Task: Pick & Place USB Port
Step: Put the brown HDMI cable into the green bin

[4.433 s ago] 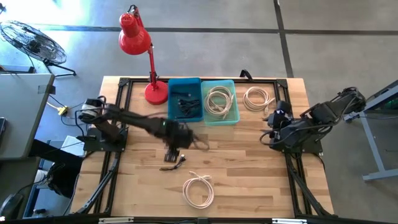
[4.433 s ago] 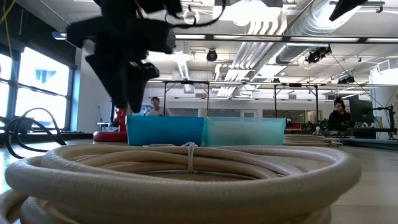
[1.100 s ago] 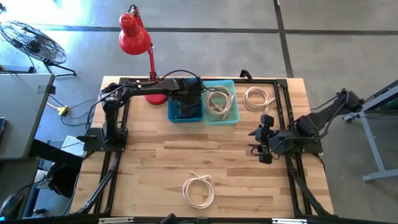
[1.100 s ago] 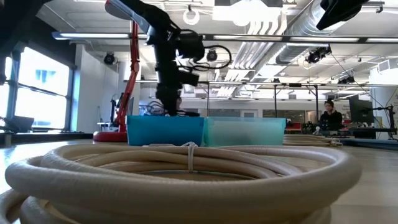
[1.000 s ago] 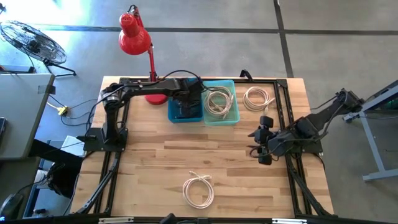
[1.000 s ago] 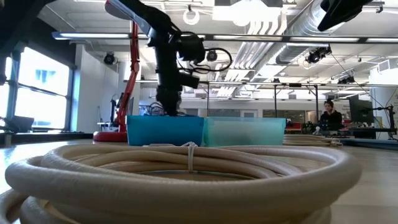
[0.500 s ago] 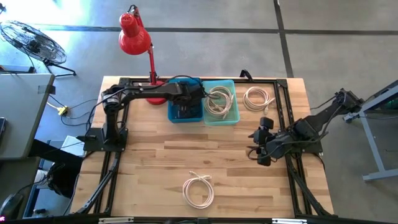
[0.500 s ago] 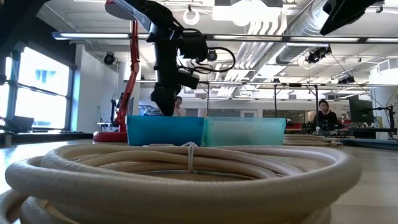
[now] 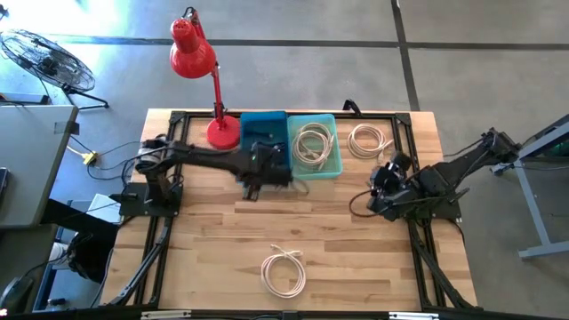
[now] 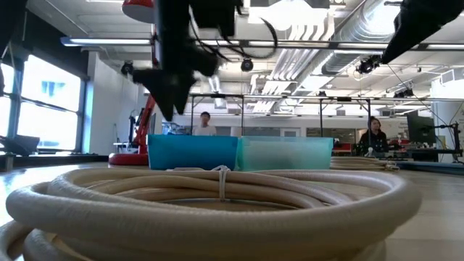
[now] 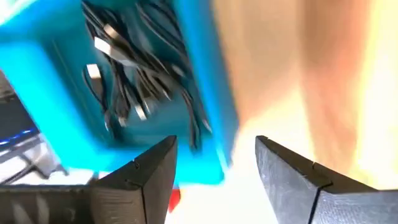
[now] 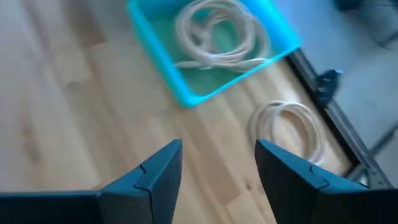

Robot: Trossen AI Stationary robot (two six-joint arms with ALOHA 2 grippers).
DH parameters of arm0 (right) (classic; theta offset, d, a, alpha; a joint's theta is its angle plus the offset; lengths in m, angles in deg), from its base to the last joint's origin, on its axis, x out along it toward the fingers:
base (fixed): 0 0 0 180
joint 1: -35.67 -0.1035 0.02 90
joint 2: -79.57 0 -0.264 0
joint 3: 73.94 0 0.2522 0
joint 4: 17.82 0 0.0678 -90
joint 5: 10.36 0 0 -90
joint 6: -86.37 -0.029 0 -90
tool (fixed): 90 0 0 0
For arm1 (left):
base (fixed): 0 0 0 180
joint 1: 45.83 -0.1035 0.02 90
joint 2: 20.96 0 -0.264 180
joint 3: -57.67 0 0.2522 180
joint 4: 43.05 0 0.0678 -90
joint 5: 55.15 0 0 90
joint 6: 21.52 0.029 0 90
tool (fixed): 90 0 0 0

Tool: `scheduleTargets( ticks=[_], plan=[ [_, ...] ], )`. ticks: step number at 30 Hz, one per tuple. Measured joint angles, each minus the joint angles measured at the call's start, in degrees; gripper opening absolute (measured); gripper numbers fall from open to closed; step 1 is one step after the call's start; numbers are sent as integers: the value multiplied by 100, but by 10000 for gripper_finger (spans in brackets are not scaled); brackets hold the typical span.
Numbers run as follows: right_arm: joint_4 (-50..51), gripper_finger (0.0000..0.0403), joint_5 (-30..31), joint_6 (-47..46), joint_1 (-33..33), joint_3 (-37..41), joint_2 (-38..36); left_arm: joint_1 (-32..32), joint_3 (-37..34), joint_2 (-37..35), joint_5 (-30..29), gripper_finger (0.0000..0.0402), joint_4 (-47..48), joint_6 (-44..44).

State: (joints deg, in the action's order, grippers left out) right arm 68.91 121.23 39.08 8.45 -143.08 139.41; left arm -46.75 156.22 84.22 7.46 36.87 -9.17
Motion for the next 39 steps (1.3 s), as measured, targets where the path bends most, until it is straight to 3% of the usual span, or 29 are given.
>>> scheduleTargets(
  ticks=[7, 11, 16, 24, 29, 39],
  plan=[
    [16, 195, 89, 639, 1081, 2, 0, 1161, 5, -303, -1118, 211, -44, -376],
    [-4, 195, -309, 1313, 1991, 2, 0, 1620, 13, -444, -1766, 211, -149, -397],
    [-294, 195, -761, 2029, 3196, 2, 14, 1935, 6, -566, -2089, 211, 54, -575],
    [-1149, 195, -1839, 3560, 4873, 2, 141, 2016, 1, -583, -2104, 211, 319, -817],
    [-1189, 195, -2107, 4388, 5801, 2, 747, 2016, 1, -583, -2121, 211, 308, -828],
    [-1593, 195, -2524, 5746, 6424, 2, 2430, 2010, 1, -581, -2089, 211, 278, -848]
  ],
)
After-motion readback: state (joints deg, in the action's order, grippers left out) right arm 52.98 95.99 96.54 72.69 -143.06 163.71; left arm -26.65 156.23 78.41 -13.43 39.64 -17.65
